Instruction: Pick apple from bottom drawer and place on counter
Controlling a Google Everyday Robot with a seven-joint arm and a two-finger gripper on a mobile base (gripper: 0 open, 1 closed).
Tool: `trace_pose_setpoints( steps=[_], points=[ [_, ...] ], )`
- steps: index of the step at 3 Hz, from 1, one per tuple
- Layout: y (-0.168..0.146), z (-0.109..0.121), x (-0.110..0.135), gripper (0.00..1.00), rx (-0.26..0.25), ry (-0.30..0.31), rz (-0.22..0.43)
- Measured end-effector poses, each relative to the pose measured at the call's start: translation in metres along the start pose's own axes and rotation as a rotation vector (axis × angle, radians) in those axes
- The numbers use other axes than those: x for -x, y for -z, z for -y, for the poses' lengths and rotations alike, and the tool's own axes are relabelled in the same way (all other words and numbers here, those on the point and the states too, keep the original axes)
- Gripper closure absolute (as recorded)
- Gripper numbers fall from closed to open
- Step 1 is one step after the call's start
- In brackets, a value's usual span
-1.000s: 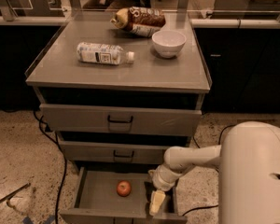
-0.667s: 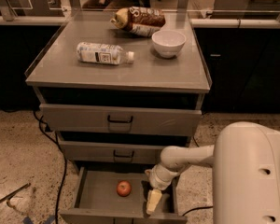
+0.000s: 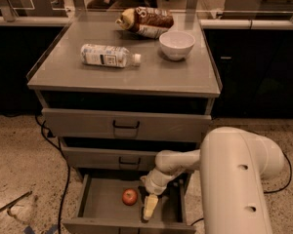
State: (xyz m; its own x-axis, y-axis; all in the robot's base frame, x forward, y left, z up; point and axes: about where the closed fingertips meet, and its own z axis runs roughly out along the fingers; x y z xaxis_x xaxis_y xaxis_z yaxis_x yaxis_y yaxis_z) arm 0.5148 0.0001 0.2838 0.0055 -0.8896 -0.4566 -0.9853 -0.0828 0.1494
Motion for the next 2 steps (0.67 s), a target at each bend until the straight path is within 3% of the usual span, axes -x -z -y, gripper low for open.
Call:
trace_pose_setpoints(
  steps=[2],
  points=[
    [-0.033, 0.02, 0.014, 0.0, 0.016, 0.056, 0.009]
  ],
)
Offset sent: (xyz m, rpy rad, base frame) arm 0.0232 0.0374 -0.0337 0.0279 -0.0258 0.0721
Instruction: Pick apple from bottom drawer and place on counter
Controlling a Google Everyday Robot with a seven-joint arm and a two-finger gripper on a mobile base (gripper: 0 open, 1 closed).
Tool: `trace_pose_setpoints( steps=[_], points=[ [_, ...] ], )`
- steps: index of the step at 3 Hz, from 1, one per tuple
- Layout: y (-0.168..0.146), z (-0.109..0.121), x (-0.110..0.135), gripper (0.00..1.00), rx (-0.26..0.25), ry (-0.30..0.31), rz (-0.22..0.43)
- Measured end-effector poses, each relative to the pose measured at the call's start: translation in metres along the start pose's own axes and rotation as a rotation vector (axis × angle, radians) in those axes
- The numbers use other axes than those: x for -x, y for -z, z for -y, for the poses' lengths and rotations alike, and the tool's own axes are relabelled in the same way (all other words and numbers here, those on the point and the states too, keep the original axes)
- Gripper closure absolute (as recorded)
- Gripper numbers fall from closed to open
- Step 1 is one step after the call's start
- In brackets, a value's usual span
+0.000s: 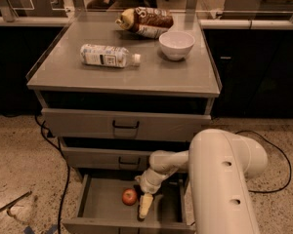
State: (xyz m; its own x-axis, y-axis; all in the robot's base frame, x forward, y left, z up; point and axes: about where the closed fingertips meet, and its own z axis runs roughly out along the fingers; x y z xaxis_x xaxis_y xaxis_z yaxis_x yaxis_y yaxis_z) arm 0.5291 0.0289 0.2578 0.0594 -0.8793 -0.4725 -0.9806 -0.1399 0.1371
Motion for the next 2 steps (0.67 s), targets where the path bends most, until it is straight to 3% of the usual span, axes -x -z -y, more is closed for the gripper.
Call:
trace_pose_setpoints(
  steps=[2],
  points=[
    [-0.024, 0.005, 0.0, 0.0, -0.071, 0.028, -0.079]
  ],
)
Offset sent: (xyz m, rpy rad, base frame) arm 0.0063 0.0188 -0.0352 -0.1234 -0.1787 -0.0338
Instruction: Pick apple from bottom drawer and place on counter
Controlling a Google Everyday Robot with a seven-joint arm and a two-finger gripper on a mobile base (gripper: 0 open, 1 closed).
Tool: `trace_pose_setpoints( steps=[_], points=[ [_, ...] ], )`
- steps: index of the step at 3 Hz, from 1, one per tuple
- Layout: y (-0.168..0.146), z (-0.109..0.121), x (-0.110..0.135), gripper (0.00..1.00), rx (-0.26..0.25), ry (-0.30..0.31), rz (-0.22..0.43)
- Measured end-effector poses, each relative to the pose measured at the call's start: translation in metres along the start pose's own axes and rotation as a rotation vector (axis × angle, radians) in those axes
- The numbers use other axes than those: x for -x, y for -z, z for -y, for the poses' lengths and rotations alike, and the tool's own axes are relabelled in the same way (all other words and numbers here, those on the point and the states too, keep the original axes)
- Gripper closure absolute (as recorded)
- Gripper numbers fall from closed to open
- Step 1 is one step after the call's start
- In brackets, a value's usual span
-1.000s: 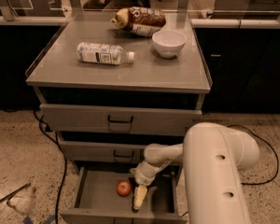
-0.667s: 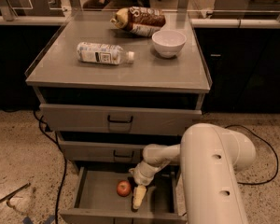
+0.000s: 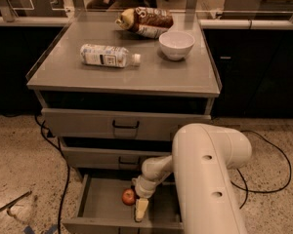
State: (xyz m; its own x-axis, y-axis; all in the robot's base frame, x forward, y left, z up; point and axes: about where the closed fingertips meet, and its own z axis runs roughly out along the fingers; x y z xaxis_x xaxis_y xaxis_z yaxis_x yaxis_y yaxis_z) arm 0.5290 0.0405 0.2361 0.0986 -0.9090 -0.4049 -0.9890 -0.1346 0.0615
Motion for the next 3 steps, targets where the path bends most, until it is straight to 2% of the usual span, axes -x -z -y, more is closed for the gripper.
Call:
trace_pose_setpoints(
  steps=[1, 2, 3],
  points=[
    [-0.017, -0.001, -0.004, 0.0, -0.054, 0.009, -0.075],
    [-0.043, -0.001, 0.005, 0.0, -0.122, 0.022, -0.114],
    [-0.043, -0.001, 0.005, 0.0, -0.122, 0.022, -0.114]
  ],
)
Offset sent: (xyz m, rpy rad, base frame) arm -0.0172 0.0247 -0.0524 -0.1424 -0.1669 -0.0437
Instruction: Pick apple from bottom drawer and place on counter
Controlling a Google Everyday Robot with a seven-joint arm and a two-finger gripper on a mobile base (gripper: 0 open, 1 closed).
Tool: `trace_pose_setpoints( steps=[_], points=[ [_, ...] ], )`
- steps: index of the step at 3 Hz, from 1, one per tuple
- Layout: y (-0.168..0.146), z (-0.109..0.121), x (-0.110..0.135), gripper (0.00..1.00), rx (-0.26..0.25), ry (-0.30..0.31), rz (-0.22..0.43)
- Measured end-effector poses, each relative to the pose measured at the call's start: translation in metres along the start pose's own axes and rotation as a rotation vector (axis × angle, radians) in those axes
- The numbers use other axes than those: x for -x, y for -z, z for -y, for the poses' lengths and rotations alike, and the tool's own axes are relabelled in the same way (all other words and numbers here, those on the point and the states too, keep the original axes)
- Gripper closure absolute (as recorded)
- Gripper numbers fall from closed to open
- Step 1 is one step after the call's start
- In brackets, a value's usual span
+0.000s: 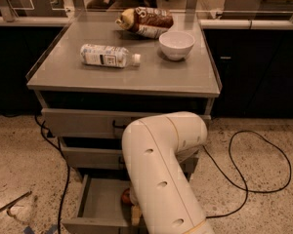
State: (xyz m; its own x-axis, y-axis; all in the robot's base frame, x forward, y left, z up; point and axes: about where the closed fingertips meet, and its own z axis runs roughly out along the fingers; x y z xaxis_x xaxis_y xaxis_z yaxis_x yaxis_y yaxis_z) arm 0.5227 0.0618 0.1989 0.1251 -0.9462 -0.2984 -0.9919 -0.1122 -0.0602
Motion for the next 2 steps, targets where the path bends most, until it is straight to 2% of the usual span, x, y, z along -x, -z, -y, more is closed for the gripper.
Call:
trace_pose_setpoints(
  steps=[1, 2],
  points=[
    [-0.002, -0.001, -0.0011, 0.0, 0.002, -0.005, 0.017],
    [-0.0079, 0.0006, -0.0049, 0.0, -0.007, -0.01, 0.085]
  ],
)
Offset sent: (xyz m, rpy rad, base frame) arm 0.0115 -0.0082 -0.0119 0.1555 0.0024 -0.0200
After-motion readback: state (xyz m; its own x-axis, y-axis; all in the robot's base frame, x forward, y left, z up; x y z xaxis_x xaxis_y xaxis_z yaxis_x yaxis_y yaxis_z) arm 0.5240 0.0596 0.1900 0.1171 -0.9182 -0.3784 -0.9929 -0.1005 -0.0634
